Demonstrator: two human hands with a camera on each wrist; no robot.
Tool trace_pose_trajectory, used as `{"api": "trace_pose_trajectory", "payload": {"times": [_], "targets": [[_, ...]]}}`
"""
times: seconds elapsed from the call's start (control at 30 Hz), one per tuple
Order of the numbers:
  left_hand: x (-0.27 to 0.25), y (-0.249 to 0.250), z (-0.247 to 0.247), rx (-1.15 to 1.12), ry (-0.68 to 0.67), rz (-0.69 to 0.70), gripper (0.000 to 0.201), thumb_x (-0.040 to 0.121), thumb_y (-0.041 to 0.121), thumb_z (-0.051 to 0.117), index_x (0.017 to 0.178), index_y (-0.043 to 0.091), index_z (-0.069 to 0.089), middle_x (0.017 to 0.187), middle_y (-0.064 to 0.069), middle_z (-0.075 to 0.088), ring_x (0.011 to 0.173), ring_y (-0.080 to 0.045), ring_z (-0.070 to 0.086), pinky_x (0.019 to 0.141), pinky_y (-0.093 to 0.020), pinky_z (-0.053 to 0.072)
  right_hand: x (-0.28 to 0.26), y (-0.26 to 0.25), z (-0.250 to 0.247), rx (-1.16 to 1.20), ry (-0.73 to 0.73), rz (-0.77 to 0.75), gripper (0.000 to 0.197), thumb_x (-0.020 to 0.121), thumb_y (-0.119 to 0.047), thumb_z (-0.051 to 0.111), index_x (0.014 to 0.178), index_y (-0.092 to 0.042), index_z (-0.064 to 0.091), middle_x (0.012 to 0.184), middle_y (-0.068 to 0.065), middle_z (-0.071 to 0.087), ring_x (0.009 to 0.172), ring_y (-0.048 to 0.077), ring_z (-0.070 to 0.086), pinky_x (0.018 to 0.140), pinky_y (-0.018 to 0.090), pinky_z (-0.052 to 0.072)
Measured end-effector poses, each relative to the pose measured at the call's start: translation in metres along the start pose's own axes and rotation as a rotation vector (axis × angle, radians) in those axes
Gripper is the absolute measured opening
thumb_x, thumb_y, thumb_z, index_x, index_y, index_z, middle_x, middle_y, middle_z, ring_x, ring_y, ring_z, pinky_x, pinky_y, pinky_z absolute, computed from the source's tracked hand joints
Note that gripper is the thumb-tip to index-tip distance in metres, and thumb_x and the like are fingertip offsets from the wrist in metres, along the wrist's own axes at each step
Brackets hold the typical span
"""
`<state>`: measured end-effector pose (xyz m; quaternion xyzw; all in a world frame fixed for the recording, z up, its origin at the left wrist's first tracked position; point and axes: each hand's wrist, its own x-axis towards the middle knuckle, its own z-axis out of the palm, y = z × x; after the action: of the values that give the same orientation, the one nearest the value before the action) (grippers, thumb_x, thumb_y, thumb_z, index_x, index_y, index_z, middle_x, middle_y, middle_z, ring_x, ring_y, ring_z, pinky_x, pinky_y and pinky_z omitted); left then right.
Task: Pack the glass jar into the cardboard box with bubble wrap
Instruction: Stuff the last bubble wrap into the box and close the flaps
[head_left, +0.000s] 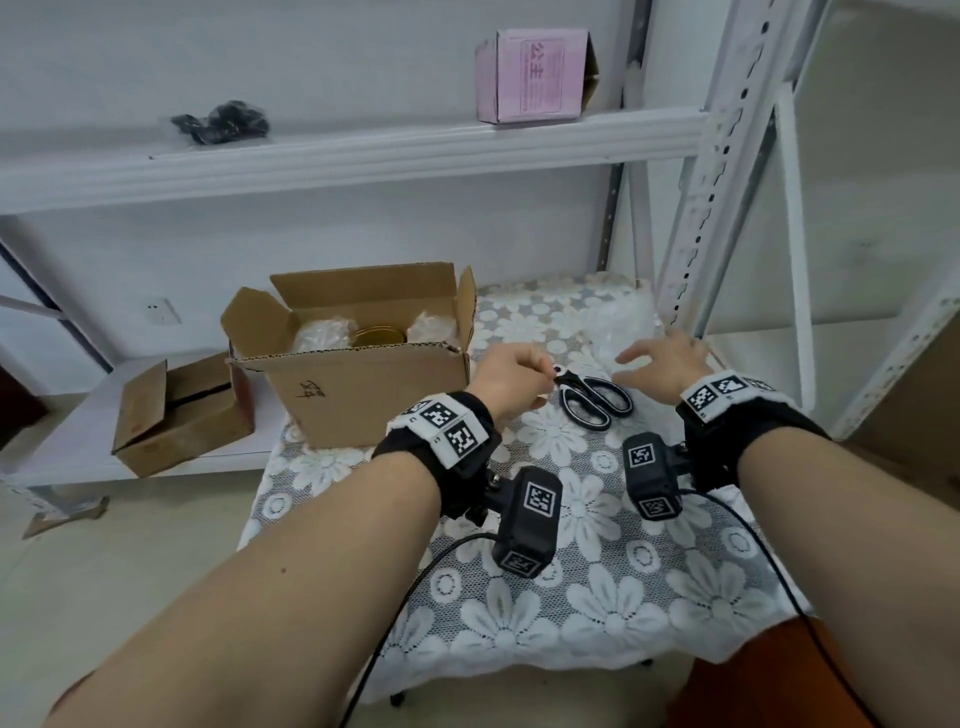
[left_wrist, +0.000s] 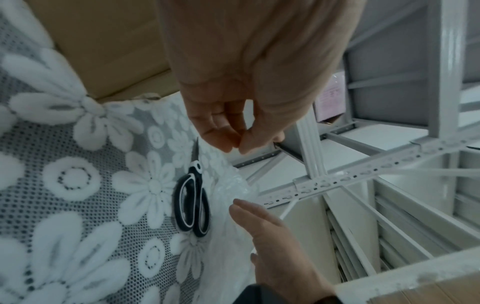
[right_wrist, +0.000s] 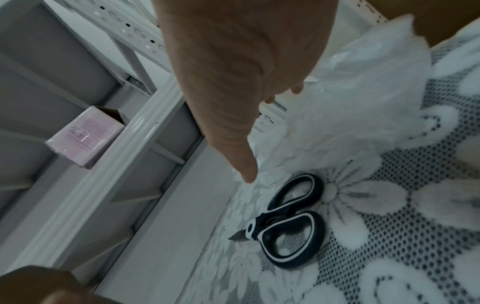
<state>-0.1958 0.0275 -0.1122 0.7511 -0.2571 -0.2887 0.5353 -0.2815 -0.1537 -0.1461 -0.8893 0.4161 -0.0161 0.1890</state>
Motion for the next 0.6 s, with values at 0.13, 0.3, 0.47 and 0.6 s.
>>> {"api": "trace_pose_trajectory", "payload": {"times": [0.13,0.3,0.47,0.6], "targets": [[0.003,-0.009,-0.004,-0.027,-0.032,-0.079,0.037,0.085,-0.014,0.057,0.06,0.013,0.051,0.082,-0.006,0.059,0.074,-0.015,0.055,0.069,-0.024,0.051,0.004,-0.002,0.013,-0.04,-0.117,-0.004,0.058,0.086,-0.035,0.062,0.14,-0.031,0.044,0.15,0.007,0.039,0.139,0.03,0.031,0.114,0.039,0.018],[0.004,-0.019,-0.008,-0.024,-0.097,-0.162,0.028,0.087,-0.008,0.06,0.067,0.011,0.054,0.079,-0.007,0.059,0.069,-0.015,0.055,0.069,-0.025,0.051,0.002,-0.007,0.025,-0.185,-0.173,0.037,0.045,0.093,-0.025,0.051,0.138,-0.023,0.048,0.142,0.007,0.048,0.129,0.029,0.044,0.11,0.038,0.033],[0.003,-0.022,-0.012,-0.012,-0.133,-0.2,0.022,0.088,-0.003,0.062,0.072,0.012,0.057,0.072,-0.004,0.058,0.063,-0.012,0.055,0.068,-0.024,0.052,0.012,-0.003,0.028,0.052,0.051,0.071,0.022,0.085,-0.012,0.06,0.099,0.001,0.07,0.103,0.018,0.068,0.091,0.033,0.062,0.078,0.029,0.048],[-0.001,-0.016,-0.013,-0.005,-0.152,-0.194,0.014,0.089,0.0,0.061,0.082,0.011,0.058,0.079,-0.005,0.059,0.067,-0.013,0.057,0.068,-0.024,0.053,0.005,-0.01,0.014,0.256,0.201,0.069,0.021,0.085,-0.013,0.067,0.095,0.003,0.075,0.099,0.017,0.073,0.095,0.032,0.066,0.081,0.029,0.049]]}}
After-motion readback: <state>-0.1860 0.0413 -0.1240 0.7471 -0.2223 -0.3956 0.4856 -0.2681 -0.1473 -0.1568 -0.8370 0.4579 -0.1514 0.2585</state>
